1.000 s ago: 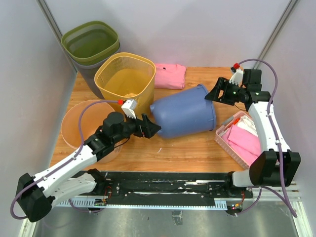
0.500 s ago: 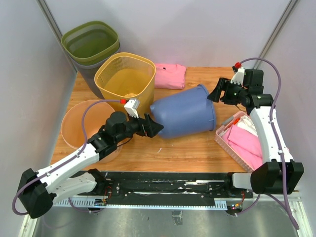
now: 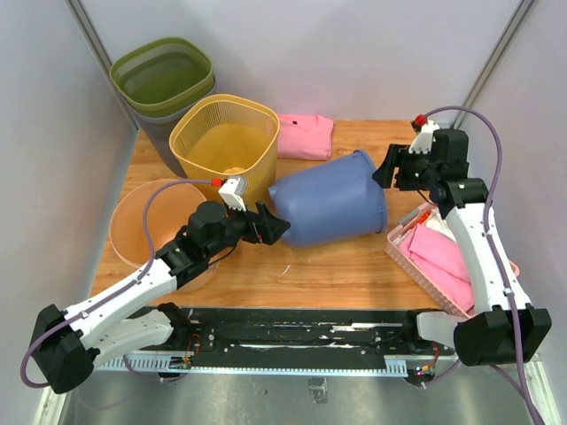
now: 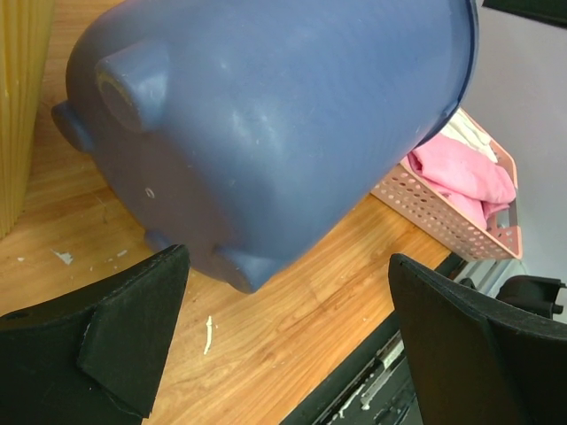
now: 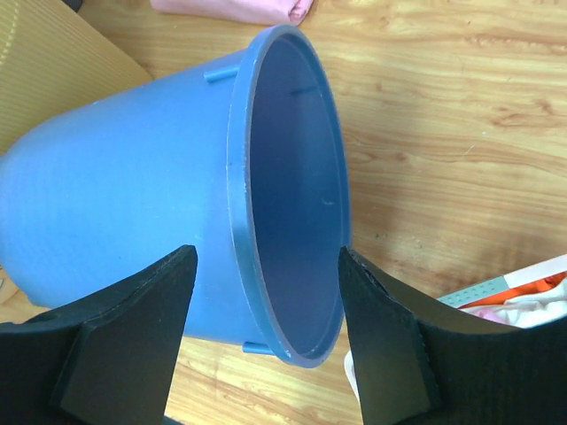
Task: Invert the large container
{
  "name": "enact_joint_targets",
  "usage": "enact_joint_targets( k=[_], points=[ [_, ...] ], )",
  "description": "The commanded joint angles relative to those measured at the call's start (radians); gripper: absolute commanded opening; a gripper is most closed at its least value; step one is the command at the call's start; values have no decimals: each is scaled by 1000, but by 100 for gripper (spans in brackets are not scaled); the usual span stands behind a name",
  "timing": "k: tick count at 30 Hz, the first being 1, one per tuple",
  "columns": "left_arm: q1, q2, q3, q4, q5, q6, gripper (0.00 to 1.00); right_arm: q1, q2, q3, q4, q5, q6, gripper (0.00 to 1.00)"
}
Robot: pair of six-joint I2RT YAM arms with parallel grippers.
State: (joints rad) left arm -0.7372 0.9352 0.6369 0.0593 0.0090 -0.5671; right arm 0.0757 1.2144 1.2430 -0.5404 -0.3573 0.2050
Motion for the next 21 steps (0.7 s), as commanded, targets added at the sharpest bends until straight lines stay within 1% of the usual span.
enact_joint_targets(
  k=[1, 4, 7, 11, 15, 17, 18, 19, 21],
  points=[
    [-11, 23, 7, -22, 5, -8, 99, 12, -19, 19, 20, 61, -28, 66],
    [-11, 46, 19, -43, 4, -11, 99, 11, 1, 35, -8, 48, -32, 64],
    [-13, 54, 19, -39, 8, -15, 99, 12, 23, 37, -11, -7, -30, 60],
    [-13, 68, 37, -57, 24, -12, 99, 12, 58, 52, -7, -62, -20, 48],
    [-13, 99, 41, -61, 49, -19, 99, 12, 92, 49, 34, -135, 9, 46],
    [-13, 111, 33, -40, 58, -31, 99, 12, 105, 39, 58, -141, 19, 40],
    [-13, 116, 28, -28, 55, -36, 99, 12, 107, 35, 62, -117, 23, 36],
    [-13, 120, 22, -13, 48, -41, 99, 11, 109, 29, 70, -96, 24, 28],
    [-13, 129, 11, 33, 31, -60, 99, 9, 110, 11, 88, -70, 23, 20]
  ],
)
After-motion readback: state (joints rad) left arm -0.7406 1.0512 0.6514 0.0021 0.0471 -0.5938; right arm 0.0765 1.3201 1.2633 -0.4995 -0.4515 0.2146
